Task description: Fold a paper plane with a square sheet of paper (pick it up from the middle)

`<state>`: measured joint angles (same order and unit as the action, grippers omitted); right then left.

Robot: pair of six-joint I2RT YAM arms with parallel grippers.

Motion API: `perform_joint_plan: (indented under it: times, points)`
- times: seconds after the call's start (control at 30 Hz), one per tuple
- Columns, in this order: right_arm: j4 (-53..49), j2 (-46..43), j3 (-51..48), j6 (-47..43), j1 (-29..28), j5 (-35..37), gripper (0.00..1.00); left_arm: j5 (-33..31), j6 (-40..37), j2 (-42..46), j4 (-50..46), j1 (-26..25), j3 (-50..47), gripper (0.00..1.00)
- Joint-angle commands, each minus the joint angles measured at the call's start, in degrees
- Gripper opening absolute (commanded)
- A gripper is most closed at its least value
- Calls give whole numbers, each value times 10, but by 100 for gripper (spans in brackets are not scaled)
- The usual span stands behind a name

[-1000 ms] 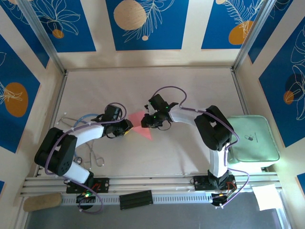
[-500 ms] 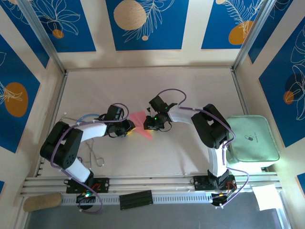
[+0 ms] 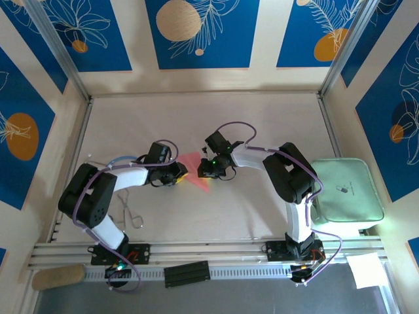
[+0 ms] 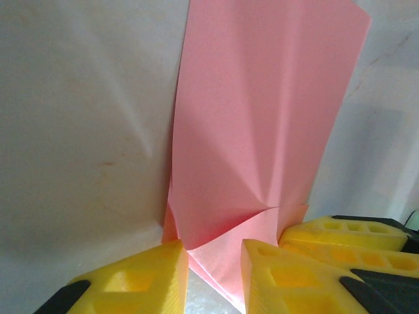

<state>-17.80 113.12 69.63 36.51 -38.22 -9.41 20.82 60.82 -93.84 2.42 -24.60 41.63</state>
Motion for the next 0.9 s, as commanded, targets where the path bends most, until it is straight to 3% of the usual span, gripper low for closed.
perform_joint_plan:
  times: [0.0,0.6,0.87]
  points:
    - [-15,14,-13,7,5,1,21,22,-3,-12,22,10,13,27]
    - [-3,4,-22,-10,9,0,23,72,-19,-44,78,27,7,19]
    - [20,-30,-32,-35,9,4,34,72,-23,-51,76,28,15,12]
